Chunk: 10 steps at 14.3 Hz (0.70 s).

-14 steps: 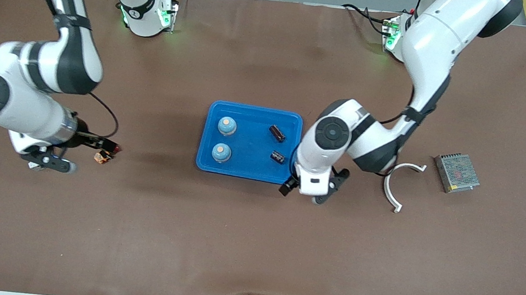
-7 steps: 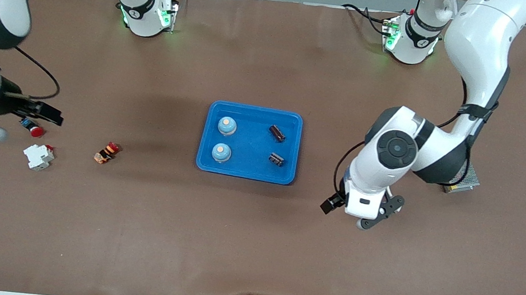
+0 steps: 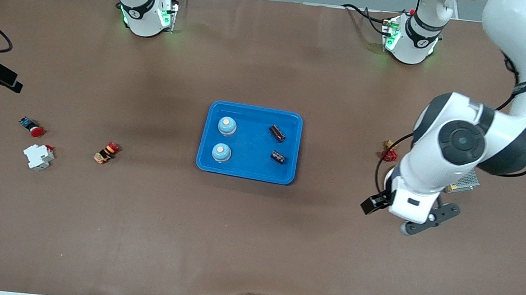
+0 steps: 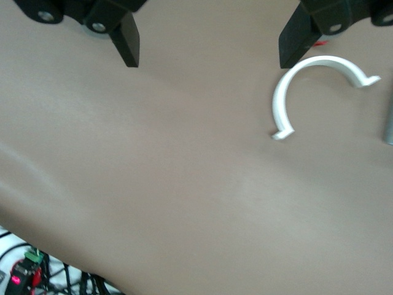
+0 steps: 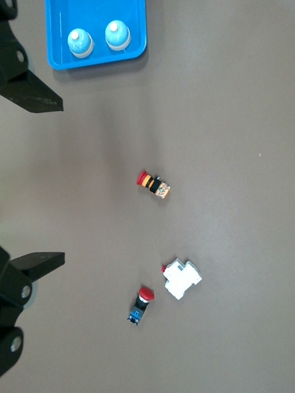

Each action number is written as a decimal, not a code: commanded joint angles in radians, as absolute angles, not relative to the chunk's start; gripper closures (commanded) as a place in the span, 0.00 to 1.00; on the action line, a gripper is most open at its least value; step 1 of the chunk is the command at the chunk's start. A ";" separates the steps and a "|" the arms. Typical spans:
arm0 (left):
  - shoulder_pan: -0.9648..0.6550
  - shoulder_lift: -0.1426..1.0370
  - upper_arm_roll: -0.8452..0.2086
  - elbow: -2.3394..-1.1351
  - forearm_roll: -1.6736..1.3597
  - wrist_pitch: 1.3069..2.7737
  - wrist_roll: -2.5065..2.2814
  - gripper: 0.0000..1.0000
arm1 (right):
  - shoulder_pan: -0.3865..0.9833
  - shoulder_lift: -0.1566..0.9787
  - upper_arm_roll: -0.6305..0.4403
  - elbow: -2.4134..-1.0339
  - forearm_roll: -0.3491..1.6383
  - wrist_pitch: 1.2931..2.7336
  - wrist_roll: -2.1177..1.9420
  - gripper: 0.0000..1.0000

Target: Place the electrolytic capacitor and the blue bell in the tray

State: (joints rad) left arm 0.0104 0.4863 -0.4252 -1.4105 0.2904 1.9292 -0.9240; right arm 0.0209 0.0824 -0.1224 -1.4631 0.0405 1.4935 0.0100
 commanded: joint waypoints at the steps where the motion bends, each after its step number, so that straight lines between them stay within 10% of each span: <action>1: 0.020 0.420 -0.430 -1.430 0.301 1.867 -0.872 0.00 | 0.014 0.094 -0.112 -1.391 0.032 1.433 0.009 0.00; 10: 0.046 0.230 -0.313 -1.447 0.184 1.712 -0.534 0.00 | 0.009 0.044 -0.107 -1.391 0.034 1.379 0.009 0.00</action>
State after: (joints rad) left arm 0.0615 0.3028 -0.3700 -1.4125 0.2394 1.7486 -0.6073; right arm 0.0209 0.0630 -0.1198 -1.3943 0.0404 1.3944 0.0101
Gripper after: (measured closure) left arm 0.000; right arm 0.000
